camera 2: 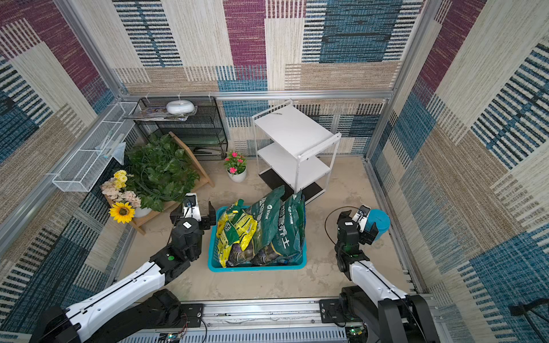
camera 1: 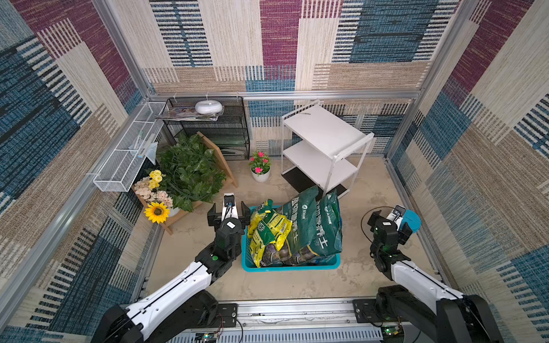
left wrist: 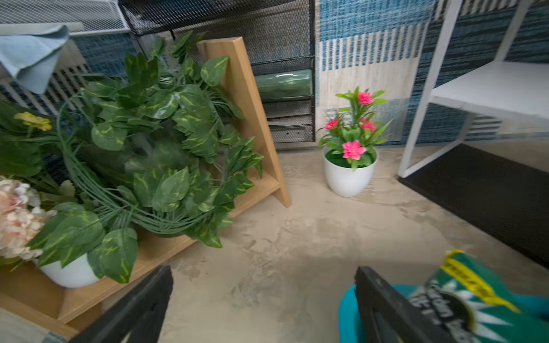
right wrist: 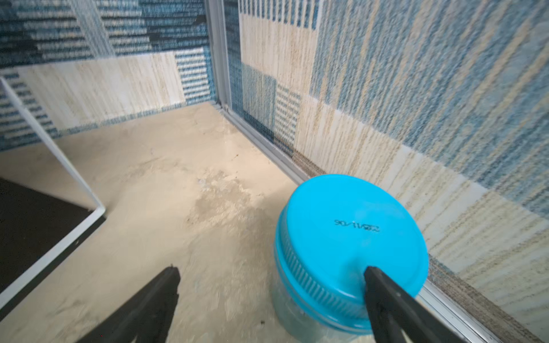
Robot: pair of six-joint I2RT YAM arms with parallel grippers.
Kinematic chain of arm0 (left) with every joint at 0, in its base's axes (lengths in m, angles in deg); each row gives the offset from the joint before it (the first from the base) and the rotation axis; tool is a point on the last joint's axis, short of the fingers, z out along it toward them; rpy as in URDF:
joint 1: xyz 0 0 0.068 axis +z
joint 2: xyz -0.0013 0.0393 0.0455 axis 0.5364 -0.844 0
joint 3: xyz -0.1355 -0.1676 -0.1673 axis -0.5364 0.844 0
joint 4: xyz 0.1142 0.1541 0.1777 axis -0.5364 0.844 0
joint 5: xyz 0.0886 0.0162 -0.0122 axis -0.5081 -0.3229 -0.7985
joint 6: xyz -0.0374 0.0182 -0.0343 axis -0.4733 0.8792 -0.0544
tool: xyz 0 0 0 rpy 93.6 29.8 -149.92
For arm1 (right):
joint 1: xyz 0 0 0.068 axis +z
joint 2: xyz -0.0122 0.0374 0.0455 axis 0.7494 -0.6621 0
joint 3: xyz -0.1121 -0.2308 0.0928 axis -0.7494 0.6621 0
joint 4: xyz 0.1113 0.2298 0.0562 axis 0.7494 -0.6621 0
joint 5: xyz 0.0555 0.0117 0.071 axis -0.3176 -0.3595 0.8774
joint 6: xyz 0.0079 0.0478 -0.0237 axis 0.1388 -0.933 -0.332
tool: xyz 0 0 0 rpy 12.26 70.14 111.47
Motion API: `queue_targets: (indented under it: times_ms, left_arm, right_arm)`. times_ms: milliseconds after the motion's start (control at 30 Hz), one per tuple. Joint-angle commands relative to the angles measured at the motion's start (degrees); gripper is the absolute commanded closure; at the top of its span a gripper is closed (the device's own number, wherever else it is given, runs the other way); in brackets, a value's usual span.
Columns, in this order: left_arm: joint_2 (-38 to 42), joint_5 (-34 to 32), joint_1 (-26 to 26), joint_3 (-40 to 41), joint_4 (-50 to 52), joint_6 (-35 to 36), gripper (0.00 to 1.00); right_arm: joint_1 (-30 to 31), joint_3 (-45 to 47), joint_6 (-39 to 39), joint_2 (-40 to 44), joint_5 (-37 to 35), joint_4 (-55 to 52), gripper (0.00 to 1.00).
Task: Take down the fertilizer bag from the shelf
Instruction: Reset both arms
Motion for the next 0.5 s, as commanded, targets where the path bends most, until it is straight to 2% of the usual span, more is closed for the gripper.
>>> queue_targets:
  times_ms: [0, 67, 167, 233, 267, 300, 367, 400, 433, 467]
  left_arm:
    - [-6.0, -9.2, 0.9, 5.9, -26.4, 12.0, 0.01]
    - [-11.4, -7.6, 3.1, 6.7, -28.9, 10.5, 0.01]
    - [-19.5, -3.2, 9.6, 4.3, -24.8, 4.4, 0.01]
    - [-25.3, -2.4, 15.0, 3.6, -27.0, 0.9, 0.01]
    - [-27.2, -4.1, 16.7, 2.8, -28.9, 0.6, 0.01]
    - [-27.6, -1.6, 18.1, 2.6, -29.1, 0.2, 0.01]
    - [-28.7, 8.7, 22.7, 2.9, -27.8, -3.2, 0.01]
    - [-31.1, 12.4, 26.0, 3.2, -32.0, -4.2, 0.01]
    - [-30.4, 16.0, 28.0, 1.5, -28.3, -6.1, 0.01]
    - [-28.7, 19.6, 29.5, -2.0, -16.5, -8.8, 0.01]
  right_arm:
    - [0.0, -1.5, -1.0, -3.7, 1.0, 3.8, 0.0]
    - [0.0, -0.7, 1.5, -5.1, 5.9, 9.5, 0.0]
    - [-0.1, 0.4, 4.5, -8.1, 10.7, 18.1, 0.0]
    - [-0.1, -0.5, 7.1, -10.8, 14.0, 21.3, 0.0]
    - [-0.1, -1.3, 8.6, -12.8, 15.4, 22.6, 0.0]
    - [0.0, -2.3, 9.7, -14.5, 16.0, 23.4, 0.0]
    - [0.0, -4.2, 11.3, -17.9, 15.8, 25.4, 0.0]
    - [0.0, -4.7, 12.5, -19.5, 15.6, 26.6, 0.01]
    - [-0.2, -2.8, 13.3, -22.7, 16.8, 33.5, 0.0]
    - [-0.3, -1.5, 15.3, -26.7, 16.9, 43.2, 0.0]
